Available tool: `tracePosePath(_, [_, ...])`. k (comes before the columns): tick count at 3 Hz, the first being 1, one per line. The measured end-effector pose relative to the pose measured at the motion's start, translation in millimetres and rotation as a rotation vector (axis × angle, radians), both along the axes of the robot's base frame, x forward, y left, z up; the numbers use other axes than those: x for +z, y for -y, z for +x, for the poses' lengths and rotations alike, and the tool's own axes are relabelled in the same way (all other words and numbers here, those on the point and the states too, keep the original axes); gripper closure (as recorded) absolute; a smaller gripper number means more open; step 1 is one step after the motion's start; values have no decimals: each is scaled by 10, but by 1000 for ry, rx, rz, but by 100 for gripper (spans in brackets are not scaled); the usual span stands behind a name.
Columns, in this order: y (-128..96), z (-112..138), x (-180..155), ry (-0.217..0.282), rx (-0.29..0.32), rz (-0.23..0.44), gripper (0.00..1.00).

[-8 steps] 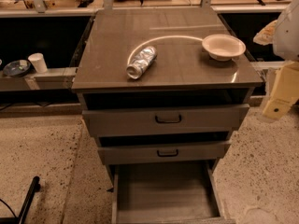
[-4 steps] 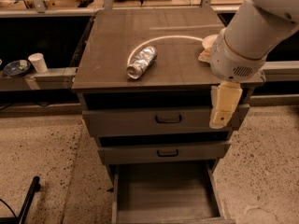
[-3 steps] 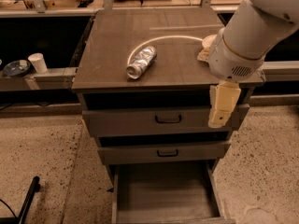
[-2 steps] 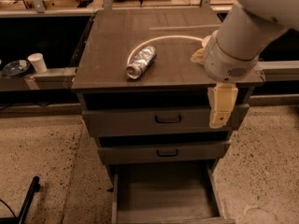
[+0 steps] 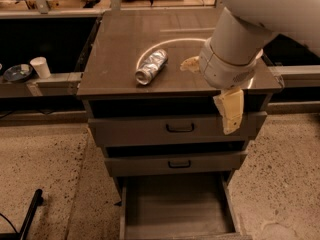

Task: Place redbull can into bottom drawer

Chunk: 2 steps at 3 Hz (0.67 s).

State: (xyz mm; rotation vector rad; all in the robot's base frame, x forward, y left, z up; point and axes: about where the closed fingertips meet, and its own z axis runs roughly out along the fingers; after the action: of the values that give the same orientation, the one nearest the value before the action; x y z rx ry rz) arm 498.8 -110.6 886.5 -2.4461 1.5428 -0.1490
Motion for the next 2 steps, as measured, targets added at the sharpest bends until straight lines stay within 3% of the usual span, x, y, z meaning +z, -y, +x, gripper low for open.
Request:
tracePosePath(1, [-1, 0, -2, 0, 2, 0, 0])
tracePosePath(2, [-73, 24, -7, 8, 86, -36, 0])
